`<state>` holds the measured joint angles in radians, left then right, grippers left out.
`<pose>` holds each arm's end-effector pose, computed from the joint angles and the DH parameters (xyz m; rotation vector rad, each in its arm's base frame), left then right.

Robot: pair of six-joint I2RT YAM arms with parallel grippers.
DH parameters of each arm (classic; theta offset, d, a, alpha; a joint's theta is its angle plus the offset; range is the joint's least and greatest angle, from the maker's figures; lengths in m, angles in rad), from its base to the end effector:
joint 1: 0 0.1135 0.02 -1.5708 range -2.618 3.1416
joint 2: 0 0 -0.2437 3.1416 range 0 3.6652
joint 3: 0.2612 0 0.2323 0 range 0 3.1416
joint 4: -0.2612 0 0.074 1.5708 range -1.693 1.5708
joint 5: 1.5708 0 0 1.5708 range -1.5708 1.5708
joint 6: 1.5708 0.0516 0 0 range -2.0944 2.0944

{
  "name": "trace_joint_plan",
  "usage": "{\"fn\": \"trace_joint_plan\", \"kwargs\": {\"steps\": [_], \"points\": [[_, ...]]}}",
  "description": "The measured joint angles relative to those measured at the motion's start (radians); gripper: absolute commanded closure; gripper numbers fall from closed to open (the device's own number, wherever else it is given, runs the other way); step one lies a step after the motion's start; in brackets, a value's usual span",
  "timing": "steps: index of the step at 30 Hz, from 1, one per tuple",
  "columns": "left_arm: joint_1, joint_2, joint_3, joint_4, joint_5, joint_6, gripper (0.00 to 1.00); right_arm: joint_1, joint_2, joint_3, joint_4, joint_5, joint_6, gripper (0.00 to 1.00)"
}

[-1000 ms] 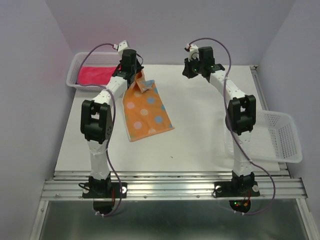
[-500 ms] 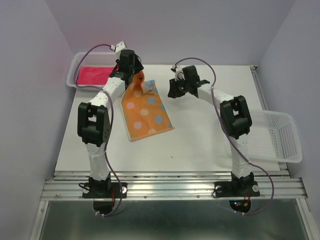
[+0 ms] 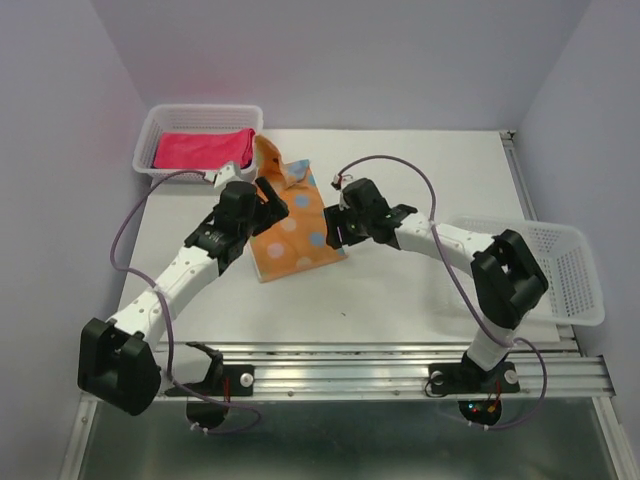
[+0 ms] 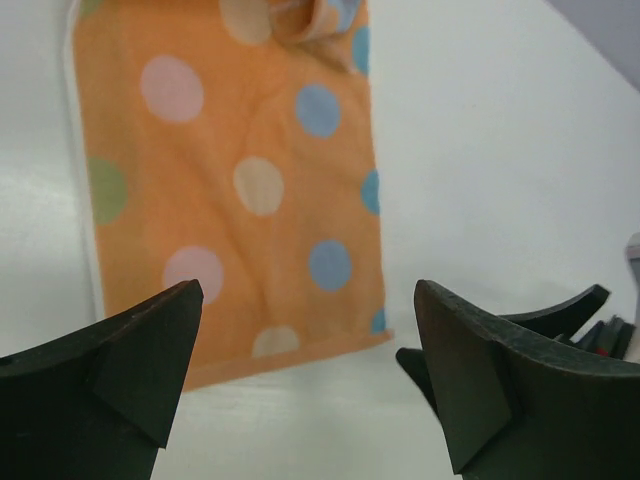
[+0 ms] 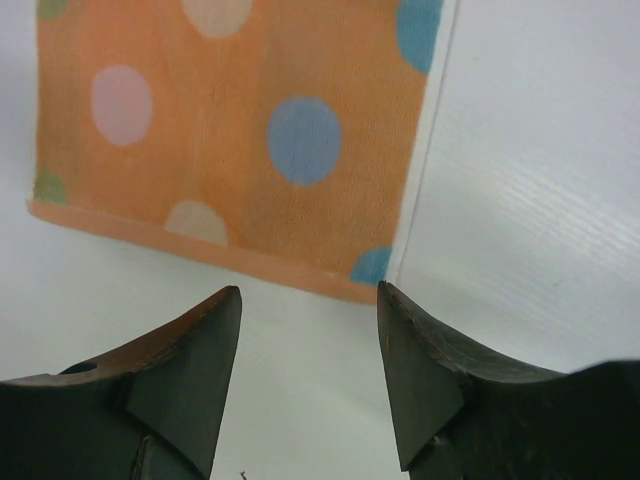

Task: Fold and stack the towels
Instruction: Flatten out the crumpled towel

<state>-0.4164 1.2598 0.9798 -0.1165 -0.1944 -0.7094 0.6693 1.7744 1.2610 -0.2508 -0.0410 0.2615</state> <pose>0.2717 -0.1093 0.2930 -0.4194 1.9554 -0.5441 0.3005 0.2404 0.2073 -0.5046 2.3372 0.5016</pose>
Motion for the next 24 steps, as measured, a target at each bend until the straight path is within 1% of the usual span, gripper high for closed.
{"fn": "trace_joint_plan", "kwargs": {"steps": [1,3,8,10,12,14,17,18,19,20,21,22,23,24], "points": [[-0.01,-0.05,-0.06,-0.025,-0.001,-0.022,0.01,0.017,-0.015,-0.024,-0.003,0.017,0.013,0.38],[-0.013,-0.099,-0.14,-0.074,-0.013,-0.058,0.01,0.035,-0.023,-0.056,-0.003,0.045,0.035,0.38],[-0.012,-0.168,-0.319,-0.196,-0.043,-0.132,0.01,0.045,-0.014,-0.1,-0.016,0.11,0.073,0.38],[-0.012,-0.175,-0.357,-0.2,-0.033,-0.147,0.01,0.045,-0.003,-0.1,-0.011,0.128,0.082,0.39],[-0.012,-0.163,-0.378,-0.198,-0.011,-0.157,0.03,0.045,0.019,-0.099,-0.006,0.139,0.086,0.45],[-0.012,-0.135,-0.378,-0.186,0.002,-0.161,0.05,0.046,0.045,-0.098,-0.006,0.143,0.09,0.47],[-0.012,-0.068,-0.378,-0.171,0.011,-0.161,0.1,0.057,0.095,-0.089,-0.003,0.168,0.098,0.48],[-0.012,-0.05,-0.378,-0.169,0.013,-0.16,0.12,0.06,0.097,-0.084,0.002,0.174,0.102,0.51],[-0.012,-0.031,-0.378,-0.167,0.016,-0.161,0.17,0.064,0.1,-0.081,0.002,0.176,0.103,0.54],[-0.012,-0.016,-0.378,-0.164,0.019,-0.161,0.2,0.066,0.103,-0.081,0.0,0.182,0.108,0.59],[-0.012,0.0,-0.378,-0.16,0.025,-0.161,0.23,0.068,0.106,-0.081,0.001,0.188,0.11,0.66],[-0.012,0.02,-0.378,-0.154,0.032,-0.16,0.29,0.071,0.106,-0.081,0.0,0.192,0.114,0.7],[-0.012,0.031,-0.375,-0.153,0.032,-0.157,0.31,0.072,0.108,-0.081,-0.001,0.202,0.124,0.74],[-0.012,0.034,-0.373,-0.14,0.038,-0.158,0.36,0.072,0.108,-0.081,-0.002,0.208,0.13,0.79]]}}
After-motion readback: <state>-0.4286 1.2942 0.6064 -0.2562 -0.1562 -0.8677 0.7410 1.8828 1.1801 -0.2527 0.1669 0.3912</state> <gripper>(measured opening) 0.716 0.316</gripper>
